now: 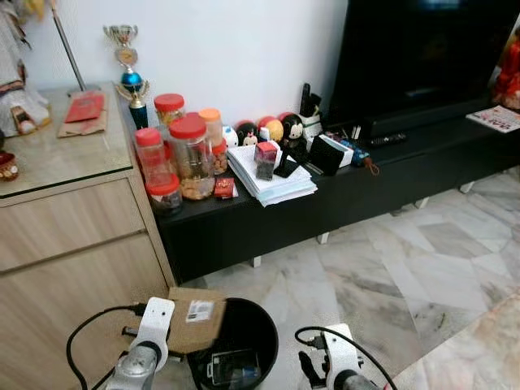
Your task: Picking trash to rubbish bin
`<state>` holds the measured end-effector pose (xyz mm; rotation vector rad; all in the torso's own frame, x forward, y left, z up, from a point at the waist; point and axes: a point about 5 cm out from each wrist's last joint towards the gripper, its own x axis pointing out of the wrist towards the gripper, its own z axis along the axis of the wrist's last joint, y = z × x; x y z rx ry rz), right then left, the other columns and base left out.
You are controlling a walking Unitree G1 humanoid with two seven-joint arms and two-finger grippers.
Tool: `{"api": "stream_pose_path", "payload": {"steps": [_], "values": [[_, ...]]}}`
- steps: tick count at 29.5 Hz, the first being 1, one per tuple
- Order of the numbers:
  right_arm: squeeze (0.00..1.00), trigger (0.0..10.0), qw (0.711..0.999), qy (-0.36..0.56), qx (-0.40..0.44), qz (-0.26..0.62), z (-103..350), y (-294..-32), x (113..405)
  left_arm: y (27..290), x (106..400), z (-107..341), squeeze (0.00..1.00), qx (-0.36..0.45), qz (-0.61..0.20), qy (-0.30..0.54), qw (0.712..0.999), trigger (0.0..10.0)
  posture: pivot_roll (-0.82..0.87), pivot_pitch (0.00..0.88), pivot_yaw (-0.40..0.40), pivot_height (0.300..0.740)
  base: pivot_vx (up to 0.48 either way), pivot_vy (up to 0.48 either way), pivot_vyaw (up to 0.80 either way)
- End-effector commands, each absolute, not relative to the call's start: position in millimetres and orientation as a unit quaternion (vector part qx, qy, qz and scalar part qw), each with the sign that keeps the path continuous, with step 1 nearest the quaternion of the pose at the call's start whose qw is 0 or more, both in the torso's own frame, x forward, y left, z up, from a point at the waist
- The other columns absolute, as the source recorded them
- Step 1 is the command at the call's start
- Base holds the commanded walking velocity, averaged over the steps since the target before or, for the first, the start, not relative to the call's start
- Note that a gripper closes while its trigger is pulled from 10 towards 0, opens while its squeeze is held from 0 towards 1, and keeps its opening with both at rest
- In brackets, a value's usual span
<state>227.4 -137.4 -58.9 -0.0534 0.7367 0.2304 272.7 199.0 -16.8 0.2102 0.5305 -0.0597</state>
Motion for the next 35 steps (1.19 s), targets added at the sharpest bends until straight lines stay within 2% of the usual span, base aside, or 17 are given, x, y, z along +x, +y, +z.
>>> {"api": "stream_pose_path", "payload": {"steps": [1, 4, 6, 11, 19, 31, 35], "values": [[0.0, 10.0, 0.938, 0.321, -0.038, 0.126, -45.5, -135.0, 245.2, 194.4, 284.1, -6.1, 0.0, 0.088, -0.031, 0.233, 0.968, 10.0, 0.0, 0.0, -0.01, 0.74, 0.0, 0.0, 0.0], [0.0, 10.0, 0.941, 0.308, -0.034, 0.133, -40.4, -131.9, 251.5, 192.6, 288.1, -2.4, 0.0, 0.079, -0.032, 0.225, 0.971, 10.0, 0.0, 0.0, -0.01, 0.74, 0.0, 0.0, 0.0], [0.0, 10.0, 0.946, 0.279, -0.028, 0.163, -28.2, -120.8, 265.2, 185.2, 296.8, 5.2, 0.0, 0.062, -0.042, 0.209, 0.975, 10.0, -0.01, 0.0, -0.012, 0.74, 0.0, 0.0, 0.0], [0.0, 10.0, 0.945, 0.251, -0.019, 0.211, -15.0, -101.7, 277.0, 173.7, 304.9, 11.9, 0.0, 0.06, -0.067, 0.197, 0.976, 10.0, -0.01, 0.0, -0.015, 0.74, 0.0, 0.0, 0.0], [0.0, 10.0, 0.943, 0.223, -0.02, 0.244, -4.0, -84.7, 284.6, 166.9, 306.9, 14.0, 0.0, 0.045, -0.077, 0.189, 0.978, 10.0, -0.01, 0.0, -0.018, 0.74, 0.0, 0.0, 0.0], [0.0, 10.0, 0.945, 0.15, -0.027, 0.288, 27.3, -70.3, 307.0, 149.7, 315.7, 22.2, 0.0, -0.033, -0.105, 0.178, 0.978, 10.0, -0.02, 0.0, -0.02, 0.74, 0.0, 0.0, 0.0], [0.0, 10.0, 0.944, 0.138, -0.028, 0.299, 31.4, -68.0, 308.7, 149.3, 315.4, 21.3, 0.0, -0.034, -0.106, 0.183, 0.977, 10.0, -0.03, 0.0, -0.023, 0.74, 0.0, 0.0, 0.0]]}}
